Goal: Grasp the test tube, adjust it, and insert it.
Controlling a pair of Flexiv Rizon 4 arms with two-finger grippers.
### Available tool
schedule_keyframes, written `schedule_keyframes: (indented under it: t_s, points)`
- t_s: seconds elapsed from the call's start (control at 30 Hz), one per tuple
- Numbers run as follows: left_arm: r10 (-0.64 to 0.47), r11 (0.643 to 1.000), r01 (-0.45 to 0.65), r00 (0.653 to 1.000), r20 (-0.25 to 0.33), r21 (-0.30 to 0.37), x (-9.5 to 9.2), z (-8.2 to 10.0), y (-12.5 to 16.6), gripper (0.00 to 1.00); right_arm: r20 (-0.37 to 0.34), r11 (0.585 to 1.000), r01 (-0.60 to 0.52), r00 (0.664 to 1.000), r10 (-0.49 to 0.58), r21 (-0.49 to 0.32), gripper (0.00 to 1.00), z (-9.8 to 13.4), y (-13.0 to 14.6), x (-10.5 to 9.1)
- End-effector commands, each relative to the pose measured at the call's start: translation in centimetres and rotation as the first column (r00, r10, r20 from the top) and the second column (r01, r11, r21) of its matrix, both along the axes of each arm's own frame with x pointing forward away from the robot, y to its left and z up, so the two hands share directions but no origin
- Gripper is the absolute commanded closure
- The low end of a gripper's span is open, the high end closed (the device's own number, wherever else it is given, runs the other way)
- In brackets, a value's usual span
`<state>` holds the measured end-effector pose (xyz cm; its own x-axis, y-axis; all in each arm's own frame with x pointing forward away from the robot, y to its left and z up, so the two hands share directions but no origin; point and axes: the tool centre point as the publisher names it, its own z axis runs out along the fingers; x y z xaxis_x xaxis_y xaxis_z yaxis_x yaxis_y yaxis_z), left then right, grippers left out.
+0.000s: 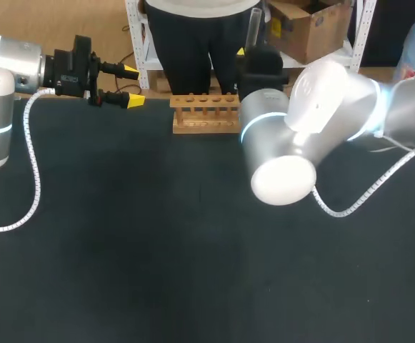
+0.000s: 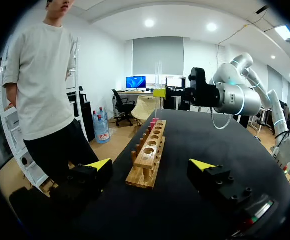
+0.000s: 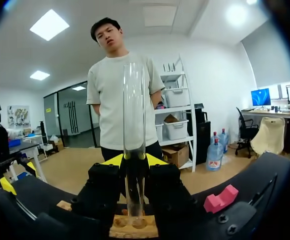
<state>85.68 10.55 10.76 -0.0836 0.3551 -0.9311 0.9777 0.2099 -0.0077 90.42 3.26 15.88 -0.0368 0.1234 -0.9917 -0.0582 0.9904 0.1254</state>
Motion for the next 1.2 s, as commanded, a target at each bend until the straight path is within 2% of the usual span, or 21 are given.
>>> schedule_keyframes:
  t_s: [0.03,0.6,1.2]
  points:
    - [-0.001,1.0,0.001,1.0,0.001,0.0,0.0,-0.1,0.0,0.0,0.108,0.986,-0.169,0.98,0.169,-0.008,1.0,-0.5,-0.4,-0.1]
    - [-0.001,1.0,0.001,1.0,0.001,0.0,0.0,-0.1,0.0,0.0,0.087,0.98,-0.196,0.976,0.199,-0.046,1.0,-0.9,-0.6,-0.3]
    - [-0.001,1.0,0.001,1.0,0.001,0.0,0.0,-0.1,0.0,0.0,0.025,0.97,-0.233,0.972,0.235,-0.069,1.0,-3.9,0.3,0.2]
